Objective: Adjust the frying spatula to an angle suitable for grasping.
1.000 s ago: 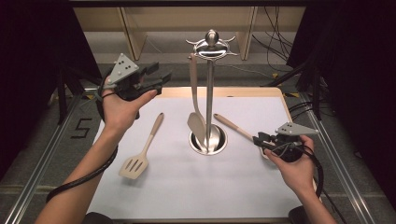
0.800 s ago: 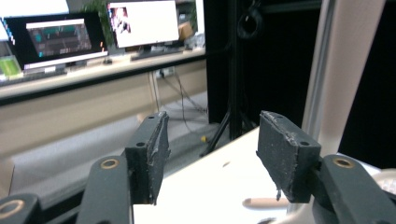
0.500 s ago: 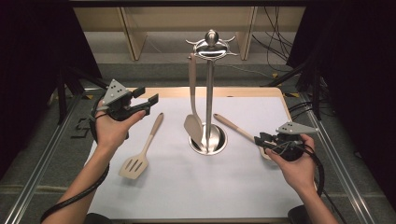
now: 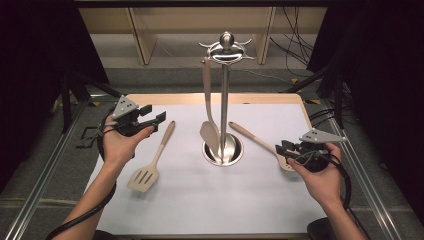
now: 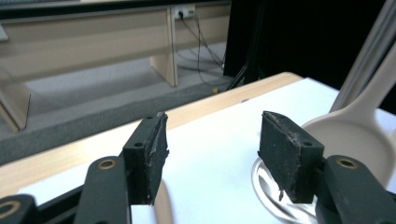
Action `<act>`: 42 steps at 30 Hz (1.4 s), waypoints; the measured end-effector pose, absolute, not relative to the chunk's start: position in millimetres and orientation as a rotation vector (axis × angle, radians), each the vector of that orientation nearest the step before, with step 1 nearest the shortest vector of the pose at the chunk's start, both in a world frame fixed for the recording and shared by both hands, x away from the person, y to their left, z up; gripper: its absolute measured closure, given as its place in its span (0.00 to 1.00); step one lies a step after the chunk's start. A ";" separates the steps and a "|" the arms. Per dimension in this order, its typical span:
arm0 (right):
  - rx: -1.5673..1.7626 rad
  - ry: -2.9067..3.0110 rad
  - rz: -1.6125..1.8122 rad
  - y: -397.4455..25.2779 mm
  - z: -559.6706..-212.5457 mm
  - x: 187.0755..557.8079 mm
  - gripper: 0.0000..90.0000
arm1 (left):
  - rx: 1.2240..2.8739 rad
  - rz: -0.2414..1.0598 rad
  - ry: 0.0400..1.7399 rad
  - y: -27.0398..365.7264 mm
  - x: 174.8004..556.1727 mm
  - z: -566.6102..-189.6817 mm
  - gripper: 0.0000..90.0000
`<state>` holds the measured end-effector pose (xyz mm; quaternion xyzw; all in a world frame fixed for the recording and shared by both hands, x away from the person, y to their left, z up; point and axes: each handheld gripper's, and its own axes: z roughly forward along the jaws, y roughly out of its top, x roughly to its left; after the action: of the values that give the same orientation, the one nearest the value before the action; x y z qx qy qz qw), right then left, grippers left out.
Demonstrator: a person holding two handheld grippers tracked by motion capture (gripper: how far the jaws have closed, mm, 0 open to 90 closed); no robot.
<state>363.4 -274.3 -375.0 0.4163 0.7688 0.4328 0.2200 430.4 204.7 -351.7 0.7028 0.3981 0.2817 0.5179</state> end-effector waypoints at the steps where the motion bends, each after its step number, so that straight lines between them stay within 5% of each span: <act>1: 1.127 2.130 1.197 -275.4 -375.5 365.2 0.76 | 1.698 0.673 0.963 205.9 431.8 -352.9 0.46; 23: 1.168 2.130 1.149 -279.9 -377.5 365.7 0.76 | 1.937 0.632 1.058 217.7 455.1 -388.8 0.46; 42: 1.173 2.178 1.099 -281.0 -380.9 371.3 0.76 | 2.076 0.474 1.237 213.2 461.8 -421.7 0.51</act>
<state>371.3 -281.0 -380.9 0.4232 0.7858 0.3963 0.2155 461.8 213.2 -421.7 0.7949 0.4736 0.1816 0.3330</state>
